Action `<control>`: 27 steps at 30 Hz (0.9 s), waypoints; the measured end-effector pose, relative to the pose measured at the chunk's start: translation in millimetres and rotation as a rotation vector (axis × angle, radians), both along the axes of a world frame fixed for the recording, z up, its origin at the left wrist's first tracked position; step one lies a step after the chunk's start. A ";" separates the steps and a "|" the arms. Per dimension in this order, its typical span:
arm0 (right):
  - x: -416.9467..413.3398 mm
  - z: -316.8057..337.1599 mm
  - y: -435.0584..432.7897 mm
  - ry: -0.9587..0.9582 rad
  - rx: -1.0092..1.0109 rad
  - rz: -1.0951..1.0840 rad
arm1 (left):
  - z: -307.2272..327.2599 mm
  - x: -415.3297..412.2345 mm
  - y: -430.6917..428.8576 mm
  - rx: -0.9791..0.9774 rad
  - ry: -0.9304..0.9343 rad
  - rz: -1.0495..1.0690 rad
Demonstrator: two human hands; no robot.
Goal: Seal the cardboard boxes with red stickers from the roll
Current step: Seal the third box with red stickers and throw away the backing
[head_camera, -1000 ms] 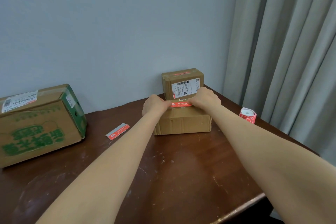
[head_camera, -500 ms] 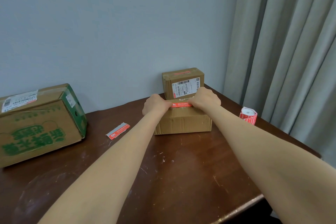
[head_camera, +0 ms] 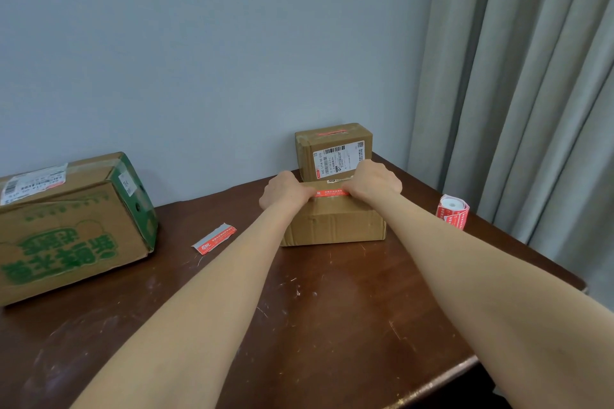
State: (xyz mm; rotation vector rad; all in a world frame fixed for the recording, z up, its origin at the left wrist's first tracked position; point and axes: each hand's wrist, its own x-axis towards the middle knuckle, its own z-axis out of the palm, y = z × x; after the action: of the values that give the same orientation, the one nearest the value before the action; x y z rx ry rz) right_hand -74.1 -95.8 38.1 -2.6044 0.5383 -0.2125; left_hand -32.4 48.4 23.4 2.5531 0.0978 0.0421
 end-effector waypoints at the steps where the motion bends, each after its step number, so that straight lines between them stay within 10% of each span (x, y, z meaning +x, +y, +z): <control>1: 0.5 -0.8 0.1 -0.001 -0.007 -0.003 | 0.2 -0.1 0.1 0.003 0.003 0.002; 18: -4.6 -1.4 -4.5 -0.070 0.083 -0.027 | -2.5 -11.5 8.1 0.066 -0.079 -0.027; 27: -22.8 -12.0 -4.9 -0.150 -0.179 0.202 | -16.1 -32.4 5.4 0.333 -0.445 -0.415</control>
State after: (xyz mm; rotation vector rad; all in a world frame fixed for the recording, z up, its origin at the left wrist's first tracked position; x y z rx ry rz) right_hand -96.8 -100.7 26.1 -2.7636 0.2103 -0.4012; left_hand -64.7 53.7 7.3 2.7672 -0.6563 0.4965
